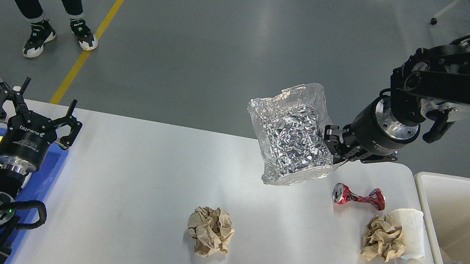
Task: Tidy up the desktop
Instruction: 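Lift the foil packet and carry it toward the white bin, then lower the foil packet into the bin and open the right gripper, then raise the right gripper and move it over the crumpled brown paper ball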
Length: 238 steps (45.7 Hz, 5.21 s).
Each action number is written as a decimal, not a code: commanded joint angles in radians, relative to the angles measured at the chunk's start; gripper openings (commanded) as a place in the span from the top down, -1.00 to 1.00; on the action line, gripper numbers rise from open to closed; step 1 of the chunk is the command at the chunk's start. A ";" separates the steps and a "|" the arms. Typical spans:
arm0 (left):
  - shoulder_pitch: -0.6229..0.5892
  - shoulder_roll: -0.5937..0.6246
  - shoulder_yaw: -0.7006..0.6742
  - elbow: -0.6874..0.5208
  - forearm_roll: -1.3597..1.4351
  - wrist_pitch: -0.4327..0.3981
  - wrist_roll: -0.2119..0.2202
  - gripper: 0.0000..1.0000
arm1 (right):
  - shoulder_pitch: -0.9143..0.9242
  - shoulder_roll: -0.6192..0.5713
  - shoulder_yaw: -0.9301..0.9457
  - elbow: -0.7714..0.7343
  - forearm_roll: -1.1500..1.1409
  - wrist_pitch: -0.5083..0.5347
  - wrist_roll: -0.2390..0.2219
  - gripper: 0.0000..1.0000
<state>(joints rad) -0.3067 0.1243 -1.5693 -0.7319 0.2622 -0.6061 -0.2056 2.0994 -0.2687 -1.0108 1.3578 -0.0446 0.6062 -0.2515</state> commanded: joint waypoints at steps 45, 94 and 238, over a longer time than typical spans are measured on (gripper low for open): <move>0.001 0.000 0.000 0.000 0.000 0.002 0.000 -0.93 | -0.175 -0.652 -0.249 -0.235 -0.060 -0.051 0.011 1.00; 0.000 0.000 0.000 0.000 0.000 0.000 0.000 -0.93 | -1.547 -0.072 0.440 -1.241 -0.066 -0.720 0.020 1.00; 0.000 0.000 0.000 0.000 0.000 0.002 0.000 -0.93 | -0.096 0.169 0.098 -0.103 0.261 0.089 0.001 -1.00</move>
<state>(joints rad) -0.3069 0.1242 -1.5693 -0.7315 0.2623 -0.6030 -0.2073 2.1277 -0.1649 -0.9855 1.3561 0.2182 0.7118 -0.2499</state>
